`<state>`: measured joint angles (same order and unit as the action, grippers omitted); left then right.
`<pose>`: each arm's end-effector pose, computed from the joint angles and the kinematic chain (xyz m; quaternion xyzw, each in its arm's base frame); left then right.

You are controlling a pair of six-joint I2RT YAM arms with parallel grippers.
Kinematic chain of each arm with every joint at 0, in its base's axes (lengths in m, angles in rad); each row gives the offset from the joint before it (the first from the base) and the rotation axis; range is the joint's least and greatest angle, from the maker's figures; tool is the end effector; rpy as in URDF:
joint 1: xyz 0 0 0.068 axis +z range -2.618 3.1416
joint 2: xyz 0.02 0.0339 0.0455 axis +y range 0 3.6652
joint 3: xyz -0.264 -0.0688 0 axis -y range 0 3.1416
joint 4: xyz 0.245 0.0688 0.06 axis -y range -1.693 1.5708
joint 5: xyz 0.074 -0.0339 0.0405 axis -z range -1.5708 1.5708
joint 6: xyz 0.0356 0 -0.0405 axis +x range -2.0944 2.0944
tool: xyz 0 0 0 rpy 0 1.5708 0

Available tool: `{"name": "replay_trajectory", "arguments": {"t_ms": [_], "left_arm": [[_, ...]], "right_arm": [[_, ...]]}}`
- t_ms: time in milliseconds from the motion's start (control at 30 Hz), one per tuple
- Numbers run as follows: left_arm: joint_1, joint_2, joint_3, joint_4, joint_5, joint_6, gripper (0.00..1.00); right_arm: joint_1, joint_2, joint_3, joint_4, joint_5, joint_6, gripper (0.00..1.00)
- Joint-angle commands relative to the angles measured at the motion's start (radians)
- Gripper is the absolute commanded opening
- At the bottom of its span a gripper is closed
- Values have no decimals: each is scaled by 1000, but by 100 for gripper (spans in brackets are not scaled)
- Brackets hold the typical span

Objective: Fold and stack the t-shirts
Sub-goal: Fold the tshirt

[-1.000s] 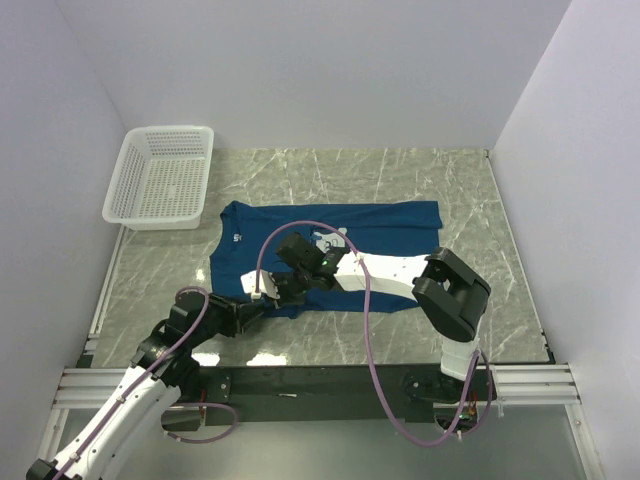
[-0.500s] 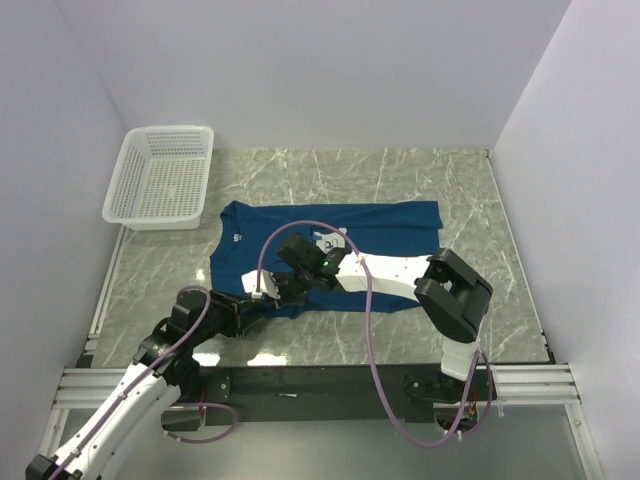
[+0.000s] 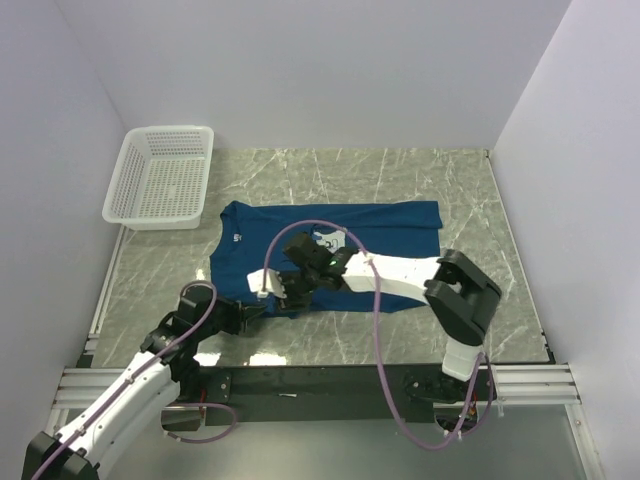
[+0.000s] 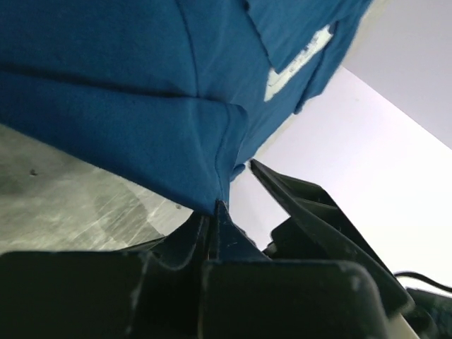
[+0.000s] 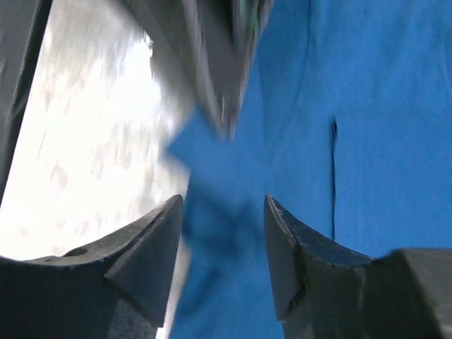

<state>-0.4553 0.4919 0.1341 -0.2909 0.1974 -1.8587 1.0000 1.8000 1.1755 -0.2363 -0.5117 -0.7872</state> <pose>0.1088 -0.0611 0.1428 -0.5418 0.7090 -0.4408 0.0972 0.1919 0.3311 0.1964 -0.7621 0.4999 0.2717 0.3092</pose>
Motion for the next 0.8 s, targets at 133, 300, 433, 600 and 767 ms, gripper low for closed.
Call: {"name": "replay_trajectory", "arguments": {"t_ms": [133, 300, 433, 600, 767], "left_arm": [[0, -139, 4, -28, 10, -22, 0], [1, -210, -21, -33, 22, -42, 0], [3, -222, -30, -21, 39, -42, 0], [4, -197, -24, 19, 54, -36, 0], [3, -168, -14, 35, 60, -23, 0]], "right_arm": [[-330, -373, -149, -537, -130, -462, 58], [-686, -652, -426, -666, 37, -691, 55], [-1074, -775, -566, -747, 110, -889, 52], [-1334, -765, -557, -738, 75, -1001, 49], [-1354, -574, -377, -819, -65, -984, 49]]}}
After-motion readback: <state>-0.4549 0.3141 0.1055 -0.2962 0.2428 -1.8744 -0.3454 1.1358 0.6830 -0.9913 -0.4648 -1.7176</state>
